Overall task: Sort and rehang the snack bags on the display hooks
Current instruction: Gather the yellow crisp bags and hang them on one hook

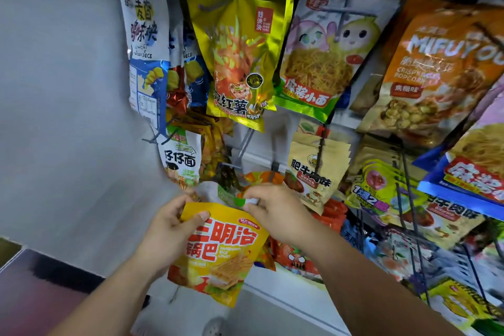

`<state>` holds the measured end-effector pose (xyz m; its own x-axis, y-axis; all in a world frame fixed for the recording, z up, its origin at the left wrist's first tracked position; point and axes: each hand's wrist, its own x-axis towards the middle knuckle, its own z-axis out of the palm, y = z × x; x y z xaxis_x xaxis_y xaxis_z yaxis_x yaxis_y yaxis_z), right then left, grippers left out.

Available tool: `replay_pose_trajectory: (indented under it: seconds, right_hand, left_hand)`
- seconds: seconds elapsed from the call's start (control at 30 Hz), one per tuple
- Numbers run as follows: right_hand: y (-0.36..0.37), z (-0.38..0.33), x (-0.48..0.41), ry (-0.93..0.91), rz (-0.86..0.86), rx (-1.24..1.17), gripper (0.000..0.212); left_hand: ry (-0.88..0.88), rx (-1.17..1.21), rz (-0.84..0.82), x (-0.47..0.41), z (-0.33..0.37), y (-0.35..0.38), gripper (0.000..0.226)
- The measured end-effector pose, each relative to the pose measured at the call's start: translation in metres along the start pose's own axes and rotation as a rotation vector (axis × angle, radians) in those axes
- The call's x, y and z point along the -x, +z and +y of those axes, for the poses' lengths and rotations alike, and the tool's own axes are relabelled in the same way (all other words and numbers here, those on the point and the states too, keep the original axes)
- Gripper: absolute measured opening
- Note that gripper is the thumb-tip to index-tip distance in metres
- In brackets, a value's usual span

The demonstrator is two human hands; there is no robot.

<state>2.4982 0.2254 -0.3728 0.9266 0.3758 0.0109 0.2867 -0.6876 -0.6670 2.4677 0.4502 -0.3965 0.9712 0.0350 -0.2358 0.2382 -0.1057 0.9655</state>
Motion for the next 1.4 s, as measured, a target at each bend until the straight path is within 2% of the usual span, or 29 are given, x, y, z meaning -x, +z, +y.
replay_pose_trajectory:
  seconds: [0.13,0.33,0.43,0.53,0.7,0.87,1.03,1.13,1.23,1.33,1.4]
  right_hand:
    - [0.002,-0.005,0.0,-0.033,-0.032,-0.084,0.011]
    - [0.029,-0.022,-0.025,-0.089,-0.099,-0.078,0.009]
    - [0.051,-0.032,-0.042,-0.065,-0.101,-0.106,0.015]
    - [0.074,-0.044,-0.064,0.057,-0.1,-0.163,0.03]
    - [0.098,-0.061,-0.123,0.416,0.107,-0.482,0.05]
    - [0.108,-0.058,-0.187,0.58,0.287,-0.465,0.059]
    - [0.116,-0.052,-0.21,0.604,0.456,-0.322,0.045]
    - [0.119,-0.051,-0.212,0.642,0.543,-0.33,0.033]
    - [0.123,-0.052,-0.215,0.619,0.487,-0.296,0.026]
    - [0.123,-0.056,-0.219,0.591,0.449,-0.242,0.037]
    - [0.123,-0.057,-0.219,0.564,0.435,-0.2,0.028]
  left_hand:
    - [0.018,0.022,0.148,0.01,-0.004,-0.008,0.007]
    - [0.007,0.007,0.252,0.016,-0.012,-0.041,0.006]
    - [0.022,-0.073,0.346,0.006,-0.026,-0.069,0.026]
    - [0.018,-0.072,0.367,-0.003,-0.035,-0.097,0.031]
    - [-0.01,-0.077,0.368,-0.023,-0.04,-0.135,0.031]
    - [-0.006,-0.114,0.363,-0.04,-0.04,-0.155,0.032]
    - [-0.014,-0.135,0.378,-0.052,-0.044,-0.171,0.034]
    - [-0.024,-0.141,0.368,-0.057,-0.048,-0.176,0.034]
    - [-0.03,-0.165,0.359,-0.06,-0.05,-0.179,0.036]
    - [-0.024,-0.182,0.359,-0.061,-0.05,-0.179,0.035]
    - [-0.03,-0.189,0.355,-0.06,-0.049,-0.18,0.035]
